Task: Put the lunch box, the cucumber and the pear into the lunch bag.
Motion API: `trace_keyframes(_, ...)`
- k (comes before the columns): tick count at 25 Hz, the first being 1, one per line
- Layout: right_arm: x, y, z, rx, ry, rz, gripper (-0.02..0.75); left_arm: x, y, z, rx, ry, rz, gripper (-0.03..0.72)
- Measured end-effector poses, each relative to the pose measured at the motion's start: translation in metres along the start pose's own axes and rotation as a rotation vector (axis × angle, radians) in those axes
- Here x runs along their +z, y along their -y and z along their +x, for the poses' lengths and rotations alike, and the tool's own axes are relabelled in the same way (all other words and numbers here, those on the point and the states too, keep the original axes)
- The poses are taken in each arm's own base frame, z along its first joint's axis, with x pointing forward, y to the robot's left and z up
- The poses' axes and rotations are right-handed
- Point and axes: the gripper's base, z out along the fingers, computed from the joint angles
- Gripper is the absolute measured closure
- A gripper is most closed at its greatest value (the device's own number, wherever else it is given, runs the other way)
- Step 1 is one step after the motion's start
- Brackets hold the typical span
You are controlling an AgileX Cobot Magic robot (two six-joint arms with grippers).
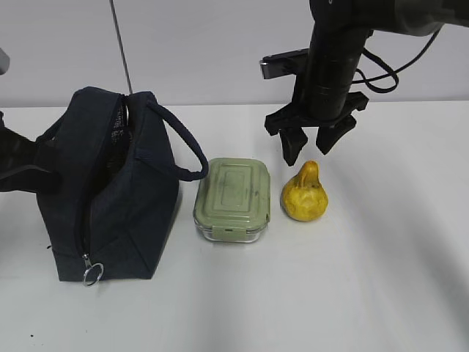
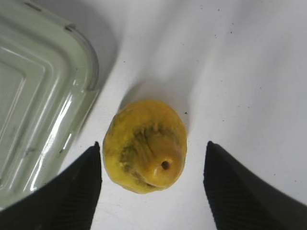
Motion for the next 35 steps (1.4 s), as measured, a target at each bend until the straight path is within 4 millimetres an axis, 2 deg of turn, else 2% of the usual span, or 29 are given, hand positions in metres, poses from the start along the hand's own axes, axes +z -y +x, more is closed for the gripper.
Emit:
trace_keyframes(4,0.004,0.000,0.000,-0.007,-0.008,-0.001,0.226,0.000,0.000,0.000,0.000,0.000,0.000,0.703)
trace_keyframes(6,0.014,0.000,-0.001,-0.014,-0.030,-0.006,0.248,0.000,0.000,0.000,0.000,0.000,0.000,0.703)
trace_keyframes(8,0.021,0.000,-0.001,-0.024,-0.043,-0.009,0.332,0.000,0.000,0.000,0.000,-0.001,0.000,0.703)
trace_keyframes(11,0.024,0.000,-0.001,-0.038,-0.045,-0.011,0.577,0.000,0.000,0.000,0.000,-0.003,0.001,0.703)
trace_keyframes(13,0.020,0.000,-0.001,-0.042,-0.038,-0.011,0.627,0.000,0.000,0.000,0.000,-0.003,0.001,0.703)
trace_keyframes(16,0.004,-0.001,-0.001,-0.047,-0.002,-0.008,0.644,0.000,0.000,0.000,0.000,-0.003,0.001,0.703)
trace_keyframes(21,-0.053,-0.007,-0.004,-0.056,0.150,-0.058,0.650,0.000,0.000,0.000,0.000,-0.003,0.001,0.703)
trace_keyframes(24,-0.096,-0.026,-0.007,-0.120,0.315,-0.229,0.654,0.000,0.000,0.000,0.001,-0.004,0.001,0.703)
trace_keyframes(26,-0.118,-0.047,-0.012,-0.180,0.462,-0.386,0.655,0.000,0.000,0.000,0.001,-0.004,0.001,0.703)
trace_keyframes(29,-0.135,-0.078,-0.017,-0.273,0.620,-0.576,0.656,0.000,0.000,0.000,0.001,-0.004,0.001,0.703)
trace_keyframes(32,-0.136,-0.106,-0.020,-0.338,0.683,-0.654,0.658,0.000,0.000,0.000,0.001,-0.004,0.001,0.703)
trace_keyframes(35,-0.117,-0.131,-0.023,-0.384,0.653,-0.686,0.658,0.000,0.000,0.000,0.001,-0.004,0.001,0.703)
